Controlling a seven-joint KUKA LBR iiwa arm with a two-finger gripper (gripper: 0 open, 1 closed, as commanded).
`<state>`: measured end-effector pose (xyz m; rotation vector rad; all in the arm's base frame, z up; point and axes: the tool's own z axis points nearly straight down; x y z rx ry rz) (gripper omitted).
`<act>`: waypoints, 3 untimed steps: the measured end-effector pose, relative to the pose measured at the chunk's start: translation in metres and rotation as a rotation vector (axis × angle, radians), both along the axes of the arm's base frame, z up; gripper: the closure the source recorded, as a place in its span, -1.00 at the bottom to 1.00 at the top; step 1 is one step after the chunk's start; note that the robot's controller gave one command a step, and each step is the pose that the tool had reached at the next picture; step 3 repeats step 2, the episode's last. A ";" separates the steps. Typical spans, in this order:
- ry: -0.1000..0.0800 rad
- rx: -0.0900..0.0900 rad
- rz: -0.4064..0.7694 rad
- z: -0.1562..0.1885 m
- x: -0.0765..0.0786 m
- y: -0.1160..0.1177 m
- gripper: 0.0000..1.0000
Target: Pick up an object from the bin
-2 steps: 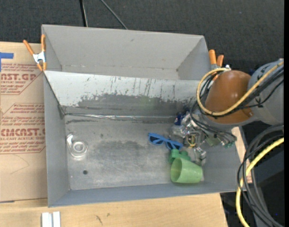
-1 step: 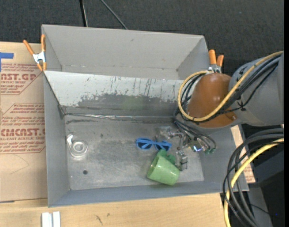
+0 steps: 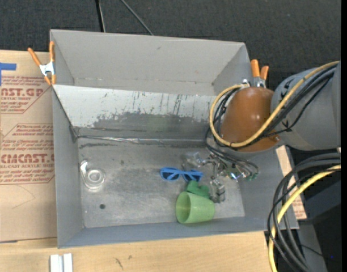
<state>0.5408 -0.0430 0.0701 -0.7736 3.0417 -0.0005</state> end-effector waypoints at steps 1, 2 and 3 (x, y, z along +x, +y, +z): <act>0.000 0.000 0.000 0.000 0.000 0.000 1.00; -0.009 -0.003 0.193 0.192 0.008 -0.027 1.00; -0.009 -0.003 0.193 0.192 0.008 -0.027 1.00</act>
Offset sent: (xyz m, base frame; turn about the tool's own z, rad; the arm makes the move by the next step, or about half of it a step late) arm 0.0000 0.0000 0.0000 0.0000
